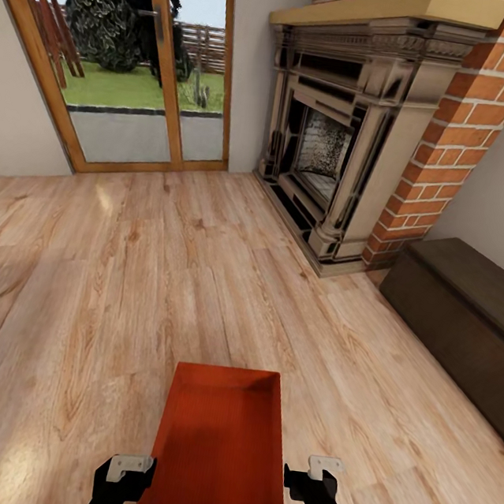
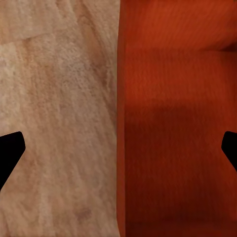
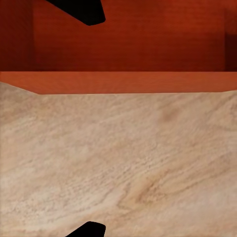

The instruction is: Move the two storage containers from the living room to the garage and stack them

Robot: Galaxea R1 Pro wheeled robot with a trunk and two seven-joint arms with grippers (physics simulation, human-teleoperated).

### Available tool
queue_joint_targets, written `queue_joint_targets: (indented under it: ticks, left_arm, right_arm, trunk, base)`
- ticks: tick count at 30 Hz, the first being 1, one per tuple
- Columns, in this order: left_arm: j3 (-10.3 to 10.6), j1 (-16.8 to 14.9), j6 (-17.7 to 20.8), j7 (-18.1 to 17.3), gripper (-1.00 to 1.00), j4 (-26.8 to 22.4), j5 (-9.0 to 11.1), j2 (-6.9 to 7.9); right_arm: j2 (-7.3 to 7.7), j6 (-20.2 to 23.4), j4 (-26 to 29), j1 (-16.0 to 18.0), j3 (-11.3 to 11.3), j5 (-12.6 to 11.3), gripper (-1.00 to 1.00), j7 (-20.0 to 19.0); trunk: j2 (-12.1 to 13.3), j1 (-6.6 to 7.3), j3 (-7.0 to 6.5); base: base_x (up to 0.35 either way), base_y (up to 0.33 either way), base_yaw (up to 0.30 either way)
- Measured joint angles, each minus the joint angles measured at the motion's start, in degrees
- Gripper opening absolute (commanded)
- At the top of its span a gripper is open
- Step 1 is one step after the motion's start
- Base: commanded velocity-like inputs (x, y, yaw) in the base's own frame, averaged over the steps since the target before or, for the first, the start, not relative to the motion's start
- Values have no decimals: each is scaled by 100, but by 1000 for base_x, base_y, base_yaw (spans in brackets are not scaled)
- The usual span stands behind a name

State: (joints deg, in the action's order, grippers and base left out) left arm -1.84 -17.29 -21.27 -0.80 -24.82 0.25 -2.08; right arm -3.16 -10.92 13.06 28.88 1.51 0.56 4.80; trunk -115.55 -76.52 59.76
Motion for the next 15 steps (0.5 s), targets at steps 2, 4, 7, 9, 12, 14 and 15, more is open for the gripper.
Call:
queue_joint_targets:
  ticks: [2, 4, 7, 9, 12, 14, 15]
  left_arm:
    - [0, 0, 0, 0, 100, 0, -2, 0]
    - [0, 0, 0, 0, 100, -1, -1, 0]
    - [0, 0, 0, 0, 100, -1, 0, 0]
    - [0, 0, 0, 0, 100, -1, 0, 0]
    - [0, 0, 0, 0, 100, -1, 0, 0]
    - [0, 0, 0, 0, 100, -1, 0, -1]
    - [0, 0, 0, 0, 100, -1, 0, -1]
  right_arm:
    - [0, 0, 0, 0, 0, 0, 100, 0]
    - [0, 1, 0, 0, 0, 0, 100, 0]
    - [0, 1, 0, 0, 0, 0, 100, 0]
    - [0, 0, 0, 0, 0, 0, 100, 0]
    - [0, 0, 0, 0, 0, 0, 100, 0]
    - [0, 0, 0, 0, 0, 0, 100, 0]
    - [0, 0, 0, 0, 0, 0, 100, 0]
  trunk:
    - [0, 0, 0]
    - [0, 0, 0]
    - [0, 0, 0]
    - [0, 0, 0]
    - [0, 0, 0]
    - [0, 0, 0]
    - [0, 0, 0]
  base:
    - [12, 0, 0]
    - [7, 0, 0]
    - [3, 0, 0]
    - [2, 0, 0]
    - [1, 0, 0]
    - [0, 0, 0]
    - [0, 0, 0]
